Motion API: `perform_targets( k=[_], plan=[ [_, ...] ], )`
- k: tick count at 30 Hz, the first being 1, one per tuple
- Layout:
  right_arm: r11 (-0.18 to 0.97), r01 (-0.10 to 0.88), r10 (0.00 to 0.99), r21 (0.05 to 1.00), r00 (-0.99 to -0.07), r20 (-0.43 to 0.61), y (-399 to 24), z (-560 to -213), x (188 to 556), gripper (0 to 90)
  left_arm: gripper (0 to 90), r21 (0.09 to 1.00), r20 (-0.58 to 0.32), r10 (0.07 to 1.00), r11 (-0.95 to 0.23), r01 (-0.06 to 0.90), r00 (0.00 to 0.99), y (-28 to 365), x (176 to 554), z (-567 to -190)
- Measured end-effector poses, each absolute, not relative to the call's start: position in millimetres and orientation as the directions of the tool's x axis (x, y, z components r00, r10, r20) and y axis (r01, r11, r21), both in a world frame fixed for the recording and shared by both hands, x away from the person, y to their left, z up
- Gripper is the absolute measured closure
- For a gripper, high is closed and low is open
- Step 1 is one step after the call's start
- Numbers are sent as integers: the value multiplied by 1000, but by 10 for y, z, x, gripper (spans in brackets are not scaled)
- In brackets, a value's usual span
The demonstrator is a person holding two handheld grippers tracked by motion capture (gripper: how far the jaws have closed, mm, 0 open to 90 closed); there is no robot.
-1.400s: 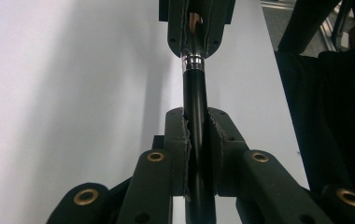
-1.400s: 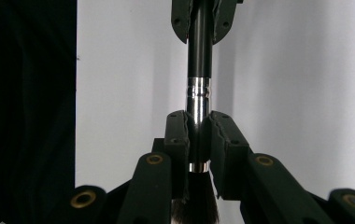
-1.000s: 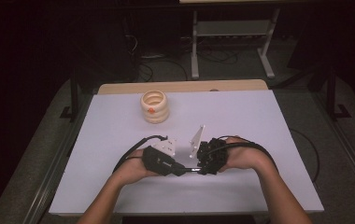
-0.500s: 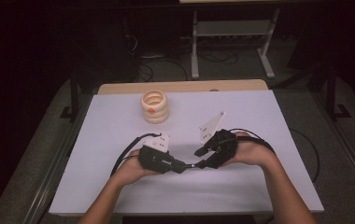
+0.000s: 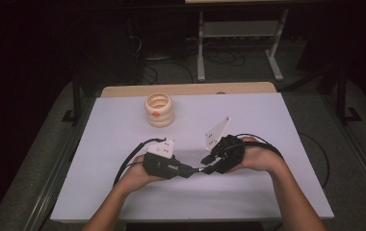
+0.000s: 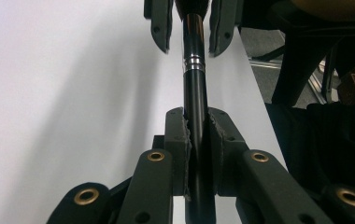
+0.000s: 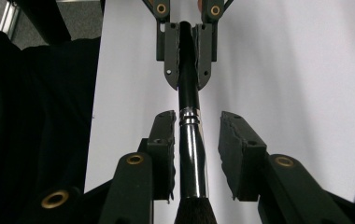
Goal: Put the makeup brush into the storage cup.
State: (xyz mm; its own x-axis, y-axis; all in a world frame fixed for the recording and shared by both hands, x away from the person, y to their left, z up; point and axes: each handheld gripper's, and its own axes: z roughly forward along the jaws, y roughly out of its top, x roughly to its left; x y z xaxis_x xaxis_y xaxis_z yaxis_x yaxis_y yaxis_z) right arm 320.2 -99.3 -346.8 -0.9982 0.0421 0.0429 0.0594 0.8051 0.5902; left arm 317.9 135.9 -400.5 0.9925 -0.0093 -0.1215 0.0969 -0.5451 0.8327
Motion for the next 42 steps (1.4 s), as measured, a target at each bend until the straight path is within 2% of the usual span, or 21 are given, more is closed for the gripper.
perform_targets(
  k=[13,19,30,36,42],
  plan=[
    [824,45,23,565,-999,46,-956,-3512,3198,702,793,840,-120,-12,-535,95,993,1382,3178,-3976],
    [828,45,21,559,-999,50,-949,-3527,3196,752,792,838,-119,-12,-537,94,993,1377,3177,-3981],
    [845,40,11,533,-998,58,-924,-3562,3187,760,781,821,-126,-19,-564,93,992,1337,3162,-4009],
    [857,40,13,514,-998,55,-920,-3580,3188,760,678,794,-128,-3,-600,101,992,1317,3160,-4026],
    [881,39,15,471,-998,54,-897,-3612,3176,760,661,778,-141,17,-617,121,990,1300,3149,-4038]
  ],
)
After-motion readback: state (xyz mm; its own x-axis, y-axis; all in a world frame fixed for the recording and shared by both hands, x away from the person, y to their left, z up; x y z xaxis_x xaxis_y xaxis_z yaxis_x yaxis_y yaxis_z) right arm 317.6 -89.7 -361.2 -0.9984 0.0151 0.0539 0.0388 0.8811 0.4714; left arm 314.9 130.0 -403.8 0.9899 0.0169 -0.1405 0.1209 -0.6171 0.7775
